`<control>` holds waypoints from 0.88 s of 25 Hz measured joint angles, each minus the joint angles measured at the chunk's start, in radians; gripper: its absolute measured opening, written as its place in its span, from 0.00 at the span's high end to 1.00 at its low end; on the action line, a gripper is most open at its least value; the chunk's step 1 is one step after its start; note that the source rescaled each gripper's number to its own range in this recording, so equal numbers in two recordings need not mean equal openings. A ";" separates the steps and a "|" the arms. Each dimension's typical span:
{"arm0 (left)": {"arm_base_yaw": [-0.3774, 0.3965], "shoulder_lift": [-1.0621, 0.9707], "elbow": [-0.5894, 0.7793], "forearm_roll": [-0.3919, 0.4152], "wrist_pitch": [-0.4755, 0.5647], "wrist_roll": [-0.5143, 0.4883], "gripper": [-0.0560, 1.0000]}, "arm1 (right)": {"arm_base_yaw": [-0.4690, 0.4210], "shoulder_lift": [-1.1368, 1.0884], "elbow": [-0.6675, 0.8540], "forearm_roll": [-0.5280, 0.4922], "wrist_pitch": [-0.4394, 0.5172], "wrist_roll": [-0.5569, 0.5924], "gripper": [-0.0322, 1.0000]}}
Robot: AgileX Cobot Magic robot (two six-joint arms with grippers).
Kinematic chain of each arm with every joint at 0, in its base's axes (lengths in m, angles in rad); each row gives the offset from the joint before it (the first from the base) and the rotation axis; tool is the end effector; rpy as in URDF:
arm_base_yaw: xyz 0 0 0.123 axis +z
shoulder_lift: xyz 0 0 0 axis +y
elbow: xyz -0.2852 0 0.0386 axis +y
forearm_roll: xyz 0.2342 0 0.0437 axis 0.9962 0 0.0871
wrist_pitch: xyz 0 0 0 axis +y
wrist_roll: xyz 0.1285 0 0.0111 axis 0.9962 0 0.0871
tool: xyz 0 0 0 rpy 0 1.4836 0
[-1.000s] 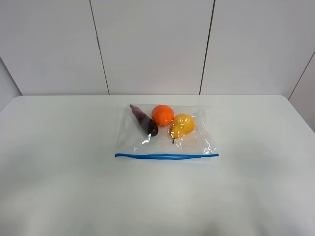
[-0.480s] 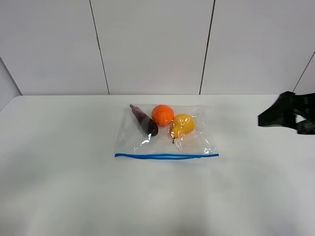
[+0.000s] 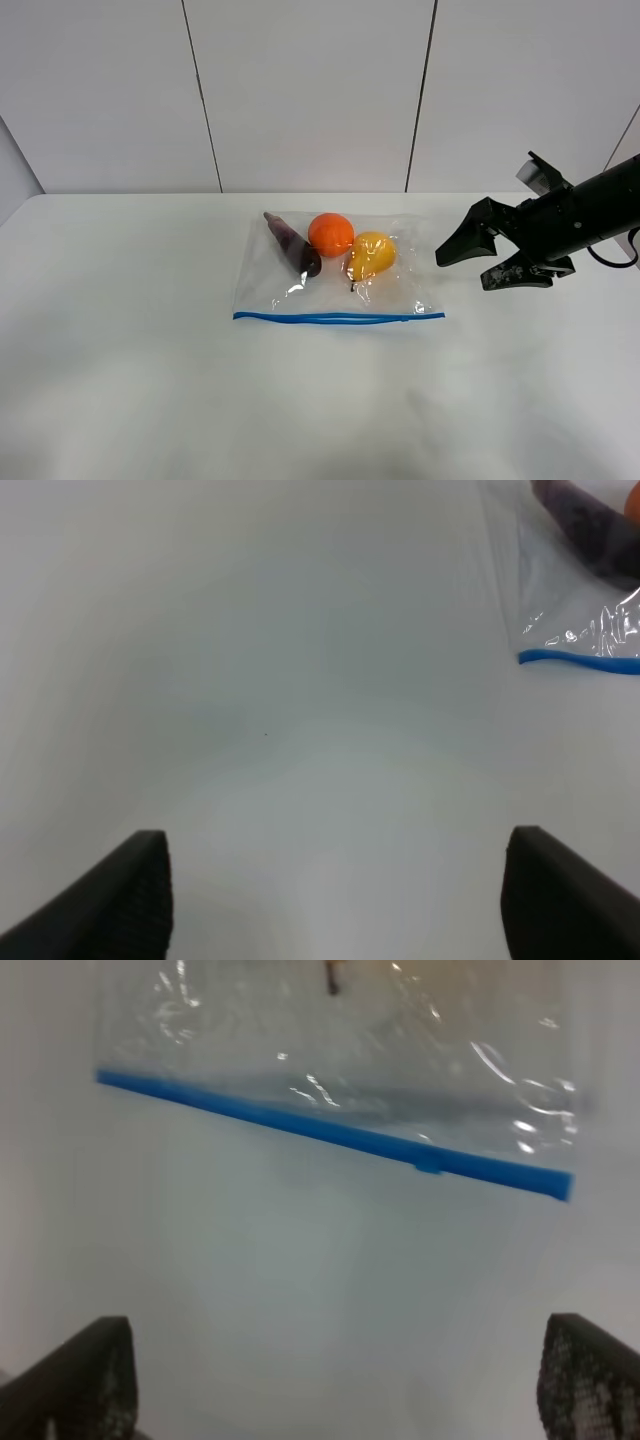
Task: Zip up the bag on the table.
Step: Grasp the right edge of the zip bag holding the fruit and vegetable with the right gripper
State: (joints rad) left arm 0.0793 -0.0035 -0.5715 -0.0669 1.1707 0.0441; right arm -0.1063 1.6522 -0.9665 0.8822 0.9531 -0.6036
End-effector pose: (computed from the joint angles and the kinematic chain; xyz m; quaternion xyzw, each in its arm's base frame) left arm 0.0005 -0.0079 0.2619 -0.0108 0.8617 -0.0019 0.5073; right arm 0.3015 0.0495 0.1924 0.0139 0.9365 0.3255 0.1299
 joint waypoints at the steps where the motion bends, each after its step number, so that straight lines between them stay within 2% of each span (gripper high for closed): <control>1: 0.000 0.000 0.000 0.000 0.000 0.000 0.15 | -0.024 0.028 -0.008 0.022 0.018 -0.028 0.11; 5: 0.000 0.000 0.000 0.000 0.000 0.000 0.15 | -0.092 0.094 -0.014 0.058 0.065 -0.135 0.11; 16: 0.000 0.000 0.000 0.000 0.000 0.000 0.15 | -0.095 0.286 -0.015 0.098 0.053 -0.265 0.12; 22: 0.000 0.000 0.000 0.000 0.000 0.000 0.15 | -0.095 0.414 -0.038 0.156 0.045 -0.329 0.13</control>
State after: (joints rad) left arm 0.0793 -0.0035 -0.5715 -0.0669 1.1707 0.0441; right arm -0.2014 2.0660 -1.0048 1.0380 0.9980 -0.9328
